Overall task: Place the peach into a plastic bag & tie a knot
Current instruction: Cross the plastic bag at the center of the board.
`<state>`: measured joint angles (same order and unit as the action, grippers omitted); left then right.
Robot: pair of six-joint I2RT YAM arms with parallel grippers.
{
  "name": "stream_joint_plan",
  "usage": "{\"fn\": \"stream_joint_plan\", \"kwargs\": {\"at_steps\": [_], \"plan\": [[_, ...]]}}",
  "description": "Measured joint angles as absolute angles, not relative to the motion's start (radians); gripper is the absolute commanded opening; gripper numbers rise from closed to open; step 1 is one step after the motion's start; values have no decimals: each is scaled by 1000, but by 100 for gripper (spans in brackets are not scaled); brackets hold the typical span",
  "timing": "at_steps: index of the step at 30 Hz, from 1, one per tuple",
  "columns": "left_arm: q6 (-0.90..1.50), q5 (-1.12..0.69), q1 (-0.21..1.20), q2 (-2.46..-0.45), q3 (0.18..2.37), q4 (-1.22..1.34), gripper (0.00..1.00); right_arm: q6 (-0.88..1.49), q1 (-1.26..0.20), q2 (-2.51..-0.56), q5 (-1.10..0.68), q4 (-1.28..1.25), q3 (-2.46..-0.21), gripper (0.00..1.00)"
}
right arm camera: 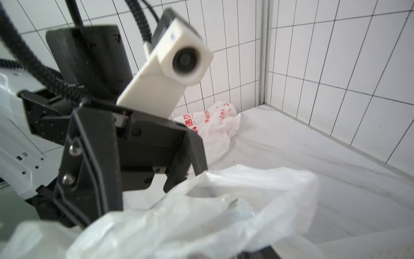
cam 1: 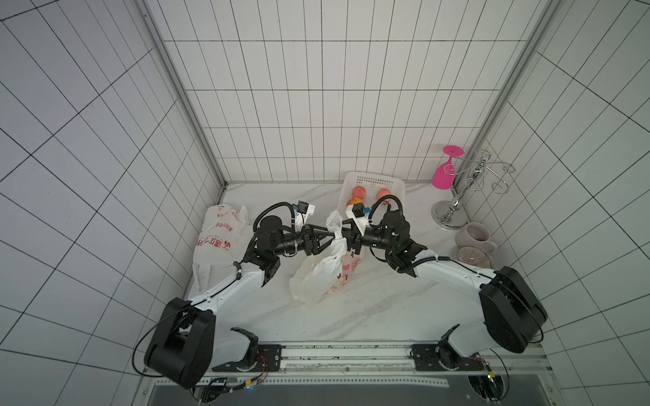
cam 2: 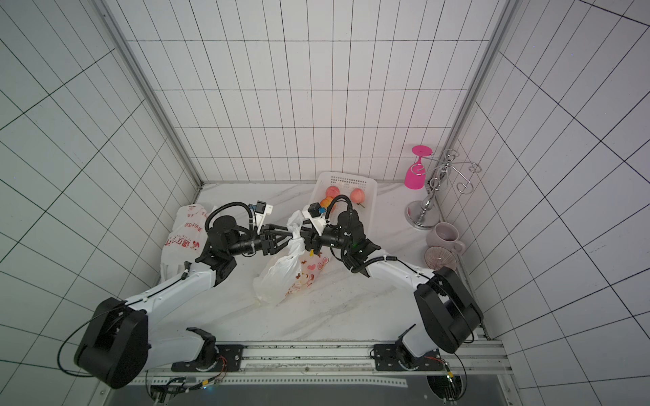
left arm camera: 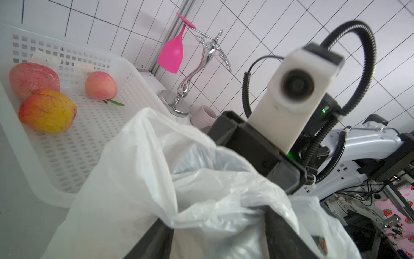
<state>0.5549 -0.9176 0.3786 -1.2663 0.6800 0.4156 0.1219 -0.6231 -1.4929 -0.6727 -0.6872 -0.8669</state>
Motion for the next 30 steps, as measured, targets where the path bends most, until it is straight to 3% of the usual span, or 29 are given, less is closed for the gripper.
{"fn": "stream_joint_plan", "kwargs": {"at_steps": [7, 18, 30], "plan": [[508, -930, 361, -1247, 667, 340, 70, 163, -576, -1459, -738, -727, -867, 48], [517, -941, 482, -1328, 698, 433, 69, 253, -598, -1556, -784, -827, -868, 53], [473, -897, 430, -1219, 661, 341, 74, 350, -587, -1568, -779, -957, -867, 51]]}}
